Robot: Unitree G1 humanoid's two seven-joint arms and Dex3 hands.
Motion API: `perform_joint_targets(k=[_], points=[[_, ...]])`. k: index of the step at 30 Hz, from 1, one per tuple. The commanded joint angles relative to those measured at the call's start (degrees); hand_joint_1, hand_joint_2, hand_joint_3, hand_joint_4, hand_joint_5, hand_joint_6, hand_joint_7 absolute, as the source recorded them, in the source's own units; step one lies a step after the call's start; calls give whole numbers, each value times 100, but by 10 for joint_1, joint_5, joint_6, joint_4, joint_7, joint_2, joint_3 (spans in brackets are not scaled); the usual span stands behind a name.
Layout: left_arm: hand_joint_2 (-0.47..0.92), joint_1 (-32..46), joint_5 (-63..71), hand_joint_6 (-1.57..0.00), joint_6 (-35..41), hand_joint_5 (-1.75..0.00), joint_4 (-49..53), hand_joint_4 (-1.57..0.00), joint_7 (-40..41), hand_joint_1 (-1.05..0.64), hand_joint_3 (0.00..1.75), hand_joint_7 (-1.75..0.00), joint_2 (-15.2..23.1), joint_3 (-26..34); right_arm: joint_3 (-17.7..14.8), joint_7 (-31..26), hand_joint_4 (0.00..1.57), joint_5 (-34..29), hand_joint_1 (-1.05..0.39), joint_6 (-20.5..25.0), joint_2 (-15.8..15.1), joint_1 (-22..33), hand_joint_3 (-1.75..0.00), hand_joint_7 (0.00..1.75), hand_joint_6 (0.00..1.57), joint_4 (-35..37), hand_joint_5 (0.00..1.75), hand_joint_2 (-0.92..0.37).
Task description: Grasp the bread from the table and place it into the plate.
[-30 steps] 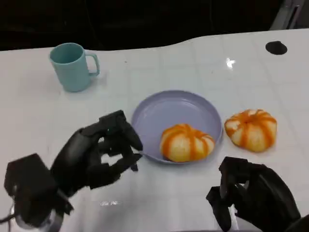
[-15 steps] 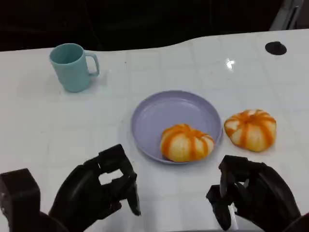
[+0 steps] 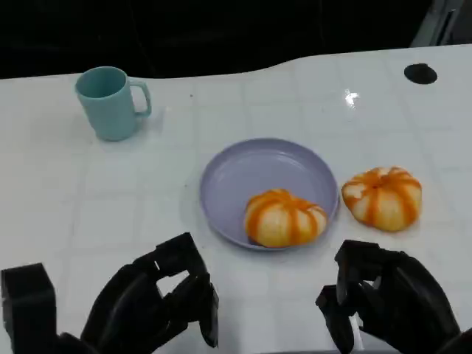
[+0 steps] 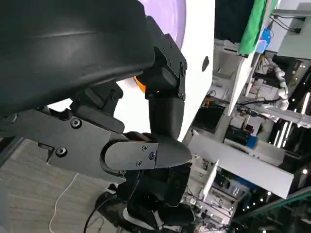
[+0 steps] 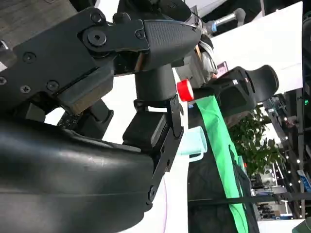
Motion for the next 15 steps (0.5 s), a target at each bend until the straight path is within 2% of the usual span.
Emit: perform_joint_targets(k=[1, 15], points=[[92, 1, -4, -68, 5, -175, 13, -91, -14, -61, 46, -175, 0, 5, -5, 0, 118, 2, -98, -4, -7, 1, -42, 153, 102, 0, 170, -77], [92, -5, 4, -66, 7, -175, 32, -89, -37, -62, 43, -175, -1, 2, -5, -3, 120, -2, -98, -8, -6, -7, -41, 153, 104, 13, 166, -77]])
